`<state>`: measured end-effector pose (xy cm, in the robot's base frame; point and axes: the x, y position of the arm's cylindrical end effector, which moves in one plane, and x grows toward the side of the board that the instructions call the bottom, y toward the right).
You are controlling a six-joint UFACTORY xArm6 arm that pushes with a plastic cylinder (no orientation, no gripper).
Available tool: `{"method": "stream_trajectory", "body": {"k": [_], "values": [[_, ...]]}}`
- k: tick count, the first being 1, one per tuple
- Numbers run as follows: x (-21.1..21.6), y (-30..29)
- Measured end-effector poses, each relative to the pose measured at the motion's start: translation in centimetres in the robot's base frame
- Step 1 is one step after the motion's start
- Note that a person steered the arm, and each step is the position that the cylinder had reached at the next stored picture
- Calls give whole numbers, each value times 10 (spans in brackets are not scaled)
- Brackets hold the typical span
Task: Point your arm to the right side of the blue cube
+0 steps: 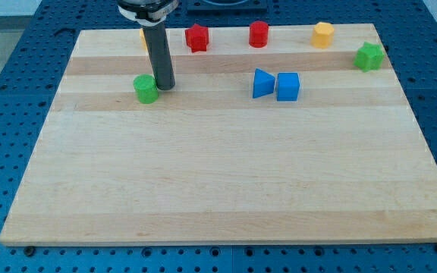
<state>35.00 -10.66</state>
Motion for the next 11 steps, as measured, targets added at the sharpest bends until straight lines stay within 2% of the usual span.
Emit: {"method": "stream_trajectory", "body": {"k": [1,2,3,5,7,9,11], "values": [[30,31],[57,15],[58,47],[58,173],[57,242],[52,275],[23,277]]}}
